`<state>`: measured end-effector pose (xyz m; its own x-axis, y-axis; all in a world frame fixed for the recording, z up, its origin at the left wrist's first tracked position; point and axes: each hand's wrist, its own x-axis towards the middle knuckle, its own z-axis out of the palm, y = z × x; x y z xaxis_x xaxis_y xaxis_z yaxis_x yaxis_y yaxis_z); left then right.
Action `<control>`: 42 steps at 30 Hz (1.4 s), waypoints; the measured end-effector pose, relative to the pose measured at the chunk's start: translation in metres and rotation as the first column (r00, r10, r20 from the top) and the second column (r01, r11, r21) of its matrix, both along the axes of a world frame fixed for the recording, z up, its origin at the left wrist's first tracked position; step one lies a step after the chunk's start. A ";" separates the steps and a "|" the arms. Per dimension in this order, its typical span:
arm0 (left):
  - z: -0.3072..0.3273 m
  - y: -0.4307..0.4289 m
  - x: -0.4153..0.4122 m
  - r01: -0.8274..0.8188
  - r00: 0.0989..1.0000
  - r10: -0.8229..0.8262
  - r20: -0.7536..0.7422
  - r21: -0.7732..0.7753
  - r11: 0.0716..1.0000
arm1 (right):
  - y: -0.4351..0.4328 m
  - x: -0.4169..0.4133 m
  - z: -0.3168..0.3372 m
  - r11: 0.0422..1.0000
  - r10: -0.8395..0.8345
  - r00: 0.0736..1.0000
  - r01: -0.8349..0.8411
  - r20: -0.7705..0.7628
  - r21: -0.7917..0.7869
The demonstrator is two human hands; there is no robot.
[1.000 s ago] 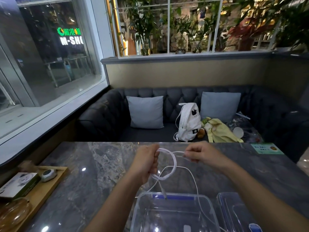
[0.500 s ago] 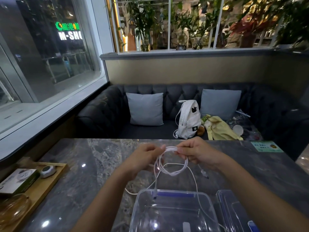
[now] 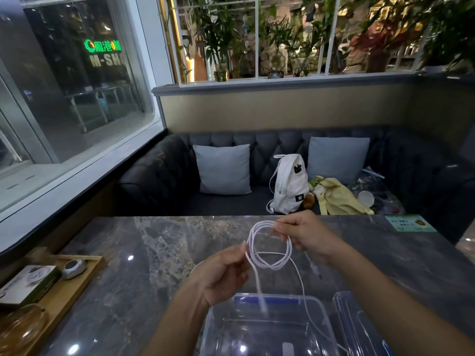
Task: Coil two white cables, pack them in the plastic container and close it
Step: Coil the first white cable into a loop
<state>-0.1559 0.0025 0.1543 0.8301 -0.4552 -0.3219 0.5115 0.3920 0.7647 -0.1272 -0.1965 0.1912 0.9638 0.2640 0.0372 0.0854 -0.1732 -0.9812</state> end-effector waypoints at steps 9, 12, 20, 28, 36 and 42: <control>-0.004 -0.036 -0.008 -0.218 0.947 0.257 0.191 -0.205 0.954 | 0.004 -0.006 -0.010 0.993 -0.041 0.991 0.055 -0.128 0.107; 0.000 -0.036 -0.007 -0.308 0.891 0.311 0.331 -0.061 0.949 | 0.002 -0.007 -0.014 0.991 -0.046 0.988 0.064 -0.151 0.115; -0.008 -0.044 -0.007 -0.616 0.766 0.416 0.490 0.378 0.691 | 0.007 -0.014 -0.021 0.998 -0.014 0.995 0.021 -0.101 0.065; -0.014 -0.013 -0.015 -0.387 0.765 -0.054 0.641 0.526 0.758 | -0.018 -0.012 -0.010 0.978 -0.092 0.983 0.119 -0.156 0.169; -0.014 -0.008 -0.014 -0.450 0.703 -0.240 0.669 0.681 0.578 | -0.020 -0.024 0.003 0.933 0.219 0.943 -0.128 0.250 -0.336; -0.023 0.001 -0.010 -0.132 0.943 0.021 0.334 0.315 0.940 | -0.016 -0.028 -0.001 0.667 0.459 0.493 0.359 0.739 -0.653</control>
<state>-0.1660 0.0031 0.1313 0.9414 -0.3008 -0.1528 0.1956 0.1178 0.9736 -0.1550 -0.2122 0.1904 0.5402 0.6402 0.5462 0.7577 -0.6524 0.0153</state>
